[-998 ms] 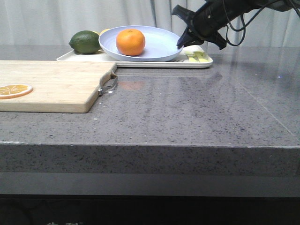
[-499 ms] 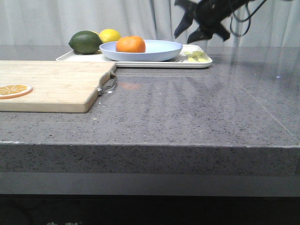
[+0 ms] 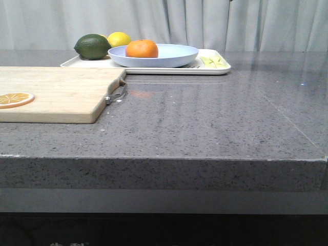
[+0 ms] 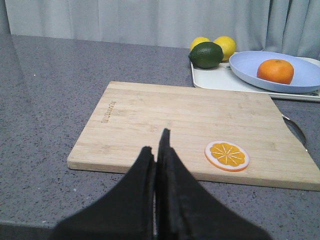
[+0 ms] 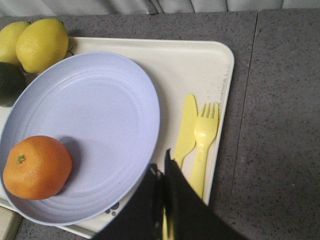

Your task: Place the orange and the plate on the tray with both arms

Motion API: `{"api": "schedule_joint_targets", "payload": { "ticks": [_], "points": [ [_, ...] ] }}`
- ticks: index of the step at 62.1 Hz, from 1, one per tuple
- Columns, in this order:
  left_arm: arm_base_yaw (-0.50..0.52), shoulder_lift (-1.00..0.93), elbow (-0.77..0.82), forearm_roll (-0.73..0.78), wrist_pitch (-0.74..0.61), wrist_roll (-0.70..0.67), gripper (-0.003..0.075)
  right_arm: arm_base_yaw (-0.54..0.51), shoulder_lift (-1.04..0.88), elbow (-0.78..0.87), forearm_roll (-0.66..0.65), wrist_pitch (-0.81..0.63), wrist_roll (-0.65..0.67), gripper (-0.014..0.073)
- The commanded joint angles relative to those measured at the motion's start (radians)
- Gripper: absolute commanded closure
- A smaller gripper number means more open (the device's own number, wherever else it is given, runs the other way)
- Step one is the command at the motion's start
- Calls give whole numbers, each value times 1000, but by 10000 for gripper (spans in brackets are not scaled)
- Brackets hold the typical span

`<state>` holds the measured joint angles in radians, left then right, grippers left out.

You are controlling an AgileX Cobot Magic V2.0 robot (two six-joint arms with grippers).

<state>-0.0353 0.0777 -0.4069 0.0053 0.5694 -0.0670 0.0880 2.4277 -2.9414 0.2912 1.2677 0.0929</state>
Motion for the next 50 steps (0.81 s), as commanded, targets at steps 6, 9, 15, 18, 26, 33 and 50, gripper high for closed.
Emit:
{"api": "schedule_joint_targets", "payload": {
  "ticks": [6, 9, 15, 18, 26, 33, 50],
  "points": [
    [3, 14, -27, -5, -90, -8, 738, -5, -165, -3, -104, 73, -3, 655],
    [3, 14, -27, -5, -90, -8, 738, -5, -202, 33, -148, 73, -4, 655],
    [3, 14, -27, -5, -92, -8, 738, -5, -305, 155, -211, 73, -6, 655],
    [3, 14, -27, -5, -94, -8, 738, -5, -360, 251, -245, 72, -16, 655],
    [3, 14, -27, -5, -94, -8, 738, -5, -527, 544, -309, 70, -63, 655],
    [3, 14, -27, -5, -95, -8, 738, -5, -665, 783, -353, 68, -93, 655],
    [3, 14, -27, -5, -98, -8, 738, -6, -982, 1349, -371, 8, -122, 655]
  ]
}}
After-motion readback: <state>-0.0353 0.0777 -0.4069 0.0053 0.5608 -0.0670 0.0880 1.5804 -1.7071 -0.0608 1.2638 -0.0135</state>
